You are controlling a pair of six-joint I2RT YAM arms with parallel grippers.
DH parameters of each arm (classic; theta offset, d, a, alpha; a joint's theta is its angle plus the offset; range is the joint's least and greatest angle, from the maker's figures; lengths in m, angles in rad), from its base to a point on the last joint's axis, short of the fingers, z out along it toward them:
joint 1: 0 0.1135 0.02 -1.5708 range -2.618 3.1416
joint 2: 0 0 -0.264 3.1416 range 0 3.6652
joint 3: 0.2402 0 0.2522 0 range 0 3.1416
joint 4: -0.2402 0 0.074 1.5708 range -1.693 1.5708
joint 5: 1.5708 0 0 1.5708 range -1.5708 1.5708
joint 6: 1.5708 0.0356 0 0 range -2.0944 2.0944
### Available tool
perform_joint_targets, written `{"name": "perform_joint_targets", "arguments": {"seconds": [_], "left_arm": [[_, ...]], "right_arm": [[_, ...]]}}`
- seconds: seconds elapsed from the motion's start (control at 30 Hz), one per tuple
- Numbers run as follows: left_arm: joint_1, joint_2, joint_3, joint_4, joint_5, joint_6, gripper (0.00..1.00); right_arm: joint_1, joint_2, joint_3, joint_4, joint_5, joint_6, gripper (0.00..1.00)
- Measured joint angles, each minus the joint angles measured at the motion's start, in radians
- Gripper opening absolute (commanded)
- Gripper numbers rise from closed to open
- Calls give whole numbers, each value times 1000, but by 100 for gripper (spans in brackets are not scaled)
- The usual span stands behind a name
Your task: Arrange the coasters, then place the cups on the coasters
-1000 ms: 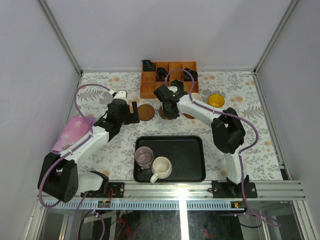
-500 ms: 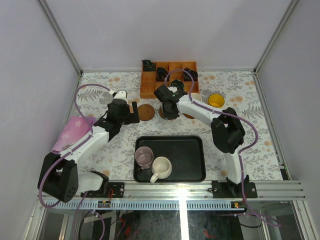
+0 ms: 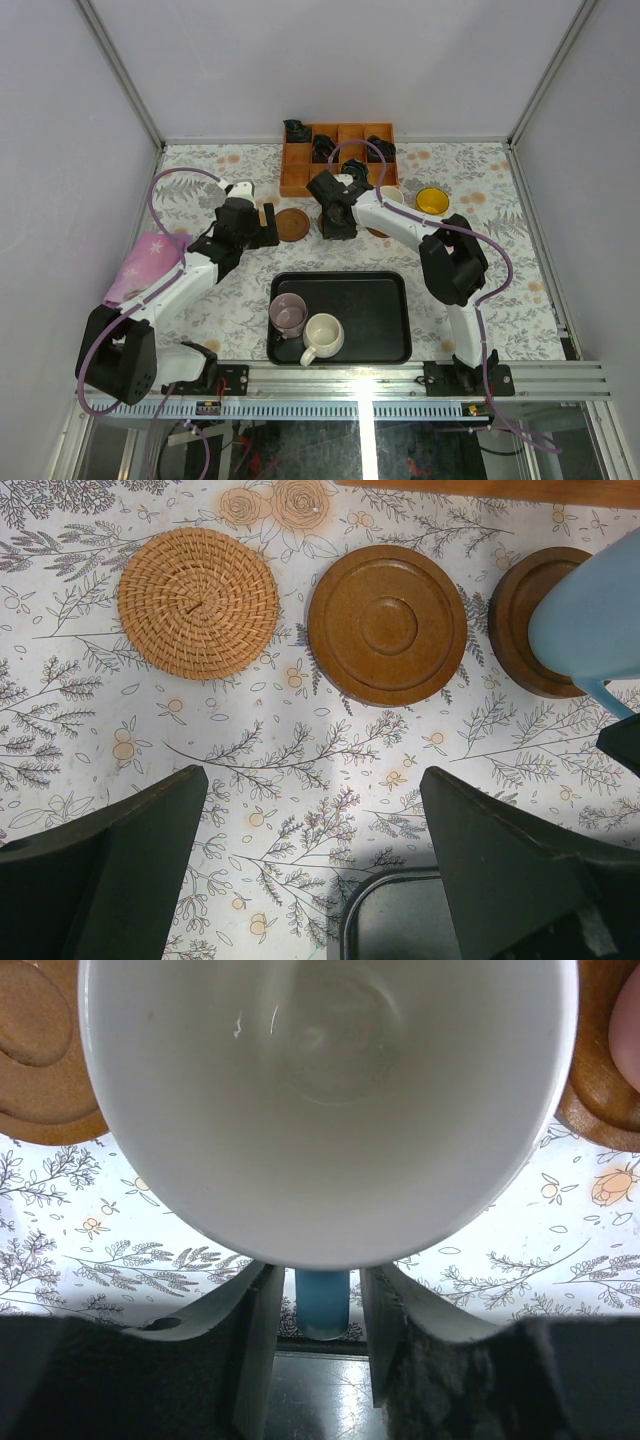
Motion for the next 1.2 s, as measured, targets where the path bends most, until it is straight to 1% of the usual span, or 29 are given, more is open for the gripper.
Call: {"name": "perform_joint_targets", "arguments": {"seconds": [0.23, 0.5, 0.9, 1.2], "left_arm": [[0, 0, 0, 0, 0, 0, 88], [0, 0, 0, 0, 0, 0, 88], [0, 0, 0, 2, 0, 0, 88], [0, 0, 0, 2, 0, 0, 88]], "right_arm": [[0, 0, 2, 6, 2, -1, 43], [0, 0, 2, 6, 23, 0, 32], [0, 2, 31, 6, 42, -2, 28], [0, 34, 45, 5, 56, -12, 27]]}}
